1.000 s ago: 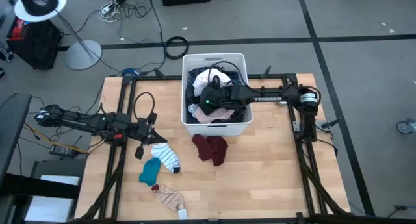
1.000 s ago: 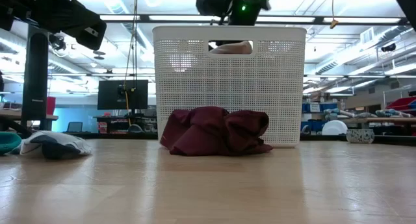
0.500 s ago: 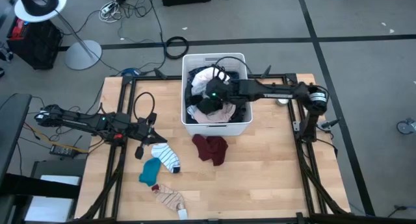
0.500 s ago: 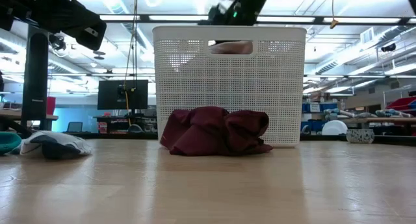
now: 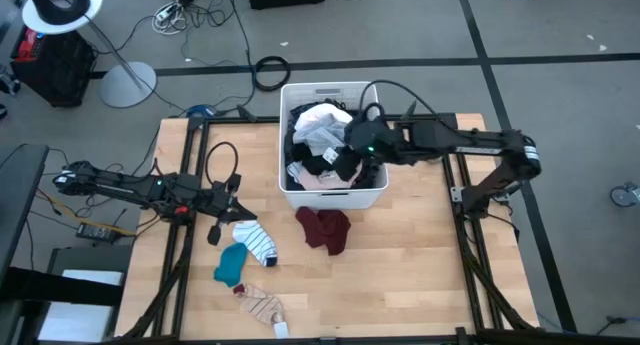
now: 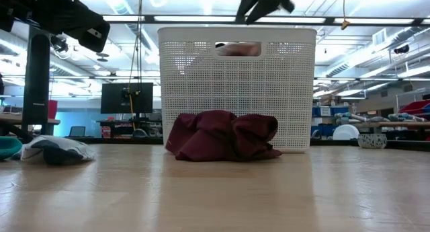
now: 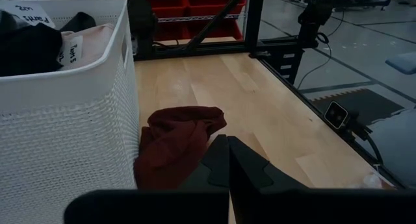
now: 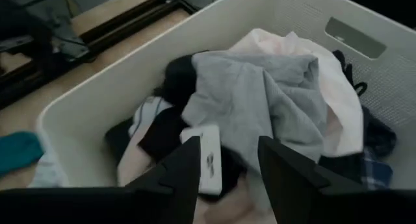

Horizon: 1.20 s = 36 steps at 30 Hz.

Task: Sort clothes
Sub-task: Put the dark red underwear into the laundry bin

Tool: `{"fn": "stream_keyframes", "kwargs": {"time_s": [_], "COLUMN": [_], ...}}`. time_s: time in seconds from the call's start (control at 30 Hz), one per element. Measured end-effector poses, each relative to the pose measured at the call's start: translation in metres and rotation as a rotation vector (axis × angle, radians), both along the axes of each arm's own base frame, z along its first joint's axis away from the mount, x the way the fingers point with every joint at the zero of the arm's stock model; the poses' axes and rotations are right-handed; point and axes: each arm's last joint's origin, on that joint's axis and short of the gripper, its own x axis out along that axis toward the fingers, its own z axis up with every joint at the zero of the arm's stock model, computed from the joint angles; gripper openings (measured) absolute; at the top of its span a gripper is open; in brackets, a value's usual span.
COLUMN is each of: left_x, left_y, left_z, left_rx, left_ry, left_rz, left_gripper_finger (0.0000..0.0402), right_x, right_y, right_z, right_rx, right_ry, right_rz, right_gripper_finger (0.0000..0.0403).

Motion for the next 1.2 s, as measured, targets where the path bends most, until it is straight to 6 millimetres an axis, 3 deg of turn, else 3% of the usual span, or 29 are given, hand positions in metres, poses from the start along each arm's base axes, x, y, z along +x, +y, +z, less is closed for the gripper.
{"fn": "stream_keyframes", "kwargs": {"time_s": [0.23, 0.43, 0.6, 0.73, 0.93, 1.2], "left_x": [0.000, 0.000, 0.000, 0.000, 0.000, 0.000], "left_y": [0.000, 0.000, 0.000, 0.000, 0.000, 0.000], "left_z": [0.000, -0.001, -0.001, -0.001, -0.001, -0.001], "left_rx": [0.000, 0.001, 0.001, -0.002, -0.002, -0.008], "left_ry": [0.002, 0.006, 0.008, 0.009, 0.009, 0.009], "left_rz": [0.000, 0.000, 0.000, 0.000, 0.001, 0.002], "left_gripper_finger": [0.0001, 0.0001, 0.0001, 0.0001, 0.0001, 0.0001], "right_x": [-0.029, -0.044, -0.068, -0.088, -0.096, -0.090], "right_y": [0.041, 0.103, 0.158, 0.187, 0.203, 0.187], "right_z": [0.011, 0.007, -0.014, -0.042, -0.092, -0.161], "right_rx": [0.050, -0.033, -0.094, -0.078, 0.014, 0.044], "right_ry": [0.032, 0.035, -0.014, -0.029, -0.092, -0.106], "right_rz": [0.063, 0.115, 0.113, 0.122, 0.073, 0.066], "right_gripper_finger": [0.0157, 0.0161, 0.0164, 0.0163, 0.0165, 0.0189]}}
